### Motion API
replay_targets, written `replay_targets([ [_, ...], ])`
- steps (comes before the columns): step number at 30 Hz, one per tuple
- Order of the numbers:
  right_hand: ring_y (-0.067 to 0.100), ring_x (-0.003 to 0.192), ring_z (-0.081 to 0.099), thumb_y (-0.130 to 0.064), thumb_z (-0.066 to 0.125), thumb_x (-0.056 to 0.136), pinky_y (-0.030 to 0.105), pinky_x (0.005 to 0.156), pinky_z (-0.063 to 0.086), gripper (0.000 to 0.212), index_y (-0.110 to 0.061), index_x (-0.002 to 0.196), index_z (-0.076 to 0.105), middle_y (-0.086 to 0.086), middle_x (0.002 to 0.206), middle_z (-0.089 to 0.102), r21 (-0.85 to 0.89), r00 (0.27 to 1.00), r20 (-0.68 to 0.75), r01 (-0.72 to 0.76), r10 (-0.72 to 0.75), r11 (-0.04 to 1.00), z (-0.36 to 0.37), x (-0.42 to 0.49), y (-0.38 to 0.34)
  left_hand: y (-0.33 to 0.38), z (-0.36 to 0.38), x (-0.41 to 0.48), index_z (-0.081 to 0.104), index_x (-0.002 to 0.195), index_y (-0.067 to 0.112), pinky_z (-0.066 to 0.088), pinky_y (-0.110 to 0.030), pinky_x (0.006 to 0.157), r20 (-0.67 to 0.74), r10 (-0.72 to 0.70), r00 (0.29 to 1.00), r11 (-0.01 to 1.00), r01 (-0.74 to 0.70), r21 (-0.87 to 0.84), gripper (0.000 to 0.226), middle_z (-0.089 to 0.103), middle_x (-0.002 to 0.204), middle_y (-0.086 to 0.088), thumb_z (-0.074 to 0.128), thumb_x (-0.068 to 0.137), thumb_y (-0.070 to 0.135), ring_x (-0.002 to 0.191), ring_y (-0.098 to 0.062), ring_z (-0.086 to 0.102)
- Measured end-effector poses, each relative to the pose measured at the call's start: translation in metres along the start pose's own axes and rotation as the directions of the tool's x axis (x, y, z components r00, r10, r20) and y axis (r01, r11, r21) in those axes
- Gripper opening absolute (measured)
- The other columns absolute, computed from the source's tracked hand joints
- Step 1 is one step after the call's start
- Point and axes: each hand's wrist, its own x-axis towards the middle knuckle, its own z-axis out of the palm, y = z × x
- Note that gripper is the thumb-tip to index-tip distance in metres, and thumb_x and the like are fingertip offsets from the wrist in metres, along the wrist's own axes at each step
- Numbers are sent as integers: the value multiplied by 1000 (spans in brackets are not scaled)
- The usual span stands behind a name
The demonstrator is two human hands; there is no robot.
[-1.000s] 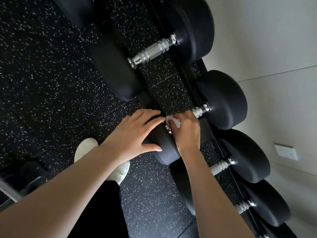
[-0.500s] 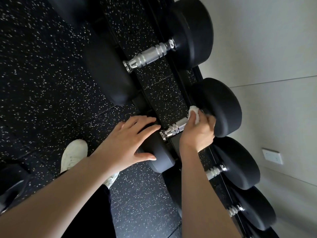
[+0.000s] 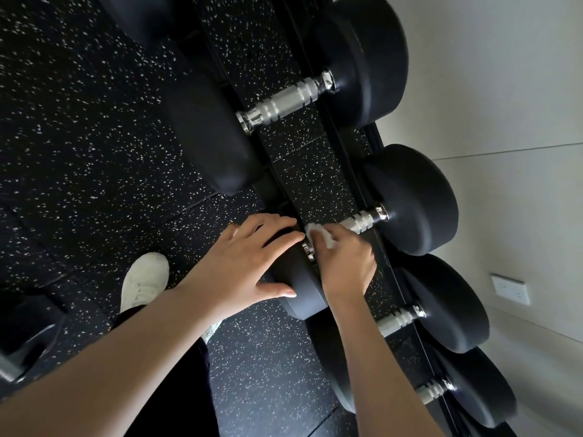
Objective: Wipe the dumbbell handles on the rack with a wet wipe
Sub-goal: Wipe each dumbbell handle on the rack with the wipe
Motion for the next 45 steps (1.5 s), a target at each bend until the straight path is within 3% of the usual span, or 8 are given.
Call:
replay_targets([
  [11,30,81,65,-46,54,90,31,65,48,24,-28,96,69,5,84,70,-72,983,151,121,-109,990,-6,3,-1,0,-1,-1,40,132,26,46,-43,87,-8,5,1000,1000,-5,-7,74,43,140,4,55,69,63,124,-18,33],
  [18,27,71,66,-30,66,86,25,59,38,17,-22,99,70,5,83,71,58,980,-187,83,-71,995,-13,10,21,-1,-2,0,43,134,25,46,-45,87,17,6,1000,1000,-5,-22,75,41,141,5,54,71,64,126,-17,32],
  [23,26,55,67,-17,67,86,24,50,48,13,-13,98,65,8,73,71,230,965,-261,99,-37,968,4,-12,36,0,-4,0,41,135,26,47,-51,90,52,-5,999,999,7,-37,75,39,142,5,42,73,68,127,-18,33],
  [28,19,77,68,-7,57,90,16,62,52,14,-18,98,54,6,93,69,633,948,-50,-214,316,744,-2,7,49,0,-6,1,38,136,28,47,-52,91,82,-7,997,1000,10,-28,75,35,144,8,39,74,69,129,-18,33],
  [30,21,86,68,-8,57,90,28,75,57,15,-21,97,55,7,98,69,701,917,-4,-282,399,655,-4,18,51,0,-6,2,40,136,26,48,-50,91,81,-2,997,1000,3,-18,76,36,144,7,40,74,69,129,-18,34],
  [32,22,88,69,-10,57,91,36,82,56,12,-17,101,60,6,100,69,744,899,56,-327,434,582,0,23,56,0,-6,2,41,136,25,48,-50,91,76,-2,997,1000,3,-21,76,37,144,7,41,74,69,128,-19,35],
  [38,3,80,67,-4,57,91,26,80,55,20,-4,109,67,-2,89,69,905,867,195,-339,459,256,9,19,50,-1,-7,2,38,138,28,47,-49,93,99,8,995,1000,-7,-11,76,33,145,9,41,75,70,129,-18,33],
  [45,10,90,66,-8,62,89,32,89,53,19,-12,106,69,-5,90,70,891,866,223,-367,448,266,19,0,46,1,-7,1,36,138,29,44,-45,98,98,1,995,1000,0,-10,76,33,145,9,41,75,70,129,-17,31],
])
